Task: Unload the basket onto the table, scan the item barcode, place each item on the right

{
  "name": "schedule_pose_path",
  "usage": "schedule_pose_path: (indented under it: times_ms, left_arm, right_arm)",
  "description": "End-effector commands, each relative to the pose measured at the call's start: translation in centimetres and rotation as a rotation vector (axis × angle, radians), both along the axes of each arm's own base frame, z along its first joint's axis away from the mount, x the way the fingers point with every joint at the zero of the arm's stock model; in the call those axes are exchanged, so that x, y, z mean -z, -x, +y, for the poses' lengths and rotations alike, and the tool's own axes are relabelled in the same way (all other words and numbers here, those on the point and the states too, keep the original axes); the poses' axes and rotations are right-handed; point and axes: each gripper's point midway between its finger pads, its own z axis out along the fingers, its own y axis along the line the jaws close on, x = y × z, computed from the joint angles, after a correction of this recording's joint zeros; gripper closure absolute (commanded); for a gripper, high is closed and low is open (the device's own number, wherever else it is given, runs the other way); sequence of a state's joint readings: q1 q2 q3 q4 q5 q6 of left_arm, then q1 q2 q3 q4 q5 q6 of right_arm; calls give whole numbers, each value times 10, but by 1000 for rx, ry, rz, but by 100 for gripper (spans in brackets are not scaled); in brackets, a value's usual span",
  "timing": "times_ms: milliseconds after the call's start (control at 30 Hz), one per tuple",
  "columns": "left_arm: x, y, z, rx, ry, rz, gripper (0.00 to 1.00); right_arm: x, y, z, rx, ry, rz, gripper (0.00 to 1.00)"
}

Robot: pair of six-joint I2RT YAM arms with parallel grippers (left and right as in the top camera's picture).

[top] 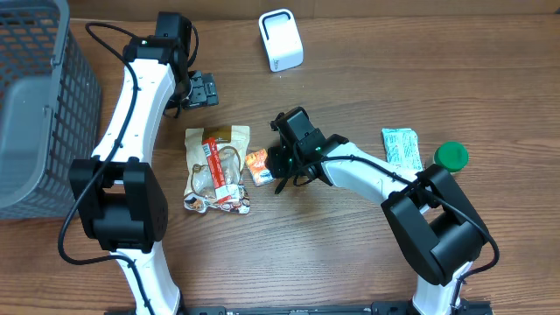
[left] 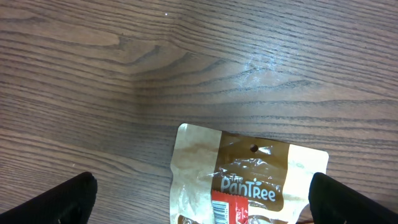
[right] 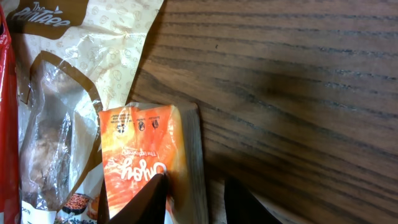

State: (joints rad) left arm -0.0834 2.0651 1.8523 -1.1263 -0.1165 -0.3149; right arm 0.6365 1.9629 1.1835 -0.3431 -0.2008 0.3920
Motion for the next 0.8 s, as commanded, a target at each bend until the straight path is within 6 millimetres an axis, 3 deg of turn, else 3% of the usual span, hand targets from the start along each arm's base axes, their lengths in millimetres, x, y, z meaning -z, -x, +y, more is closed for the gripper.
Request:
schedule_pose_path:
  times_ms: [0, 167, 267, 433, 600, 767]
  left_arm:
    - [-18, -3, -2, 0, 7, -47, 0]
    - [-18, -3, -2, 0, 7, -47, 0]
    - [-18, -3, -2, 0, 7, -47, 0]
    - [-18, -3, -2, 0, 7, -47, 0]
    - [-18, -3, -2, 0, 7, -47, 0]
    - [-18, -3, -2, 0, 7, -47, 0]
  right_arm:
    - [-6, 0, 3, -11, -8, -11, 68]
    - [4, 12, 11, -44, -11, 28, 70]
    - [6, 16, 13, -53, -7, 38, 86]
    - [2, 11, 9, -51, -9, 27, 96]
    - [-40, -3, -13, -11, -34, -25, 96]
    - [-87, 2, -27, -70, -34, -116, 96]
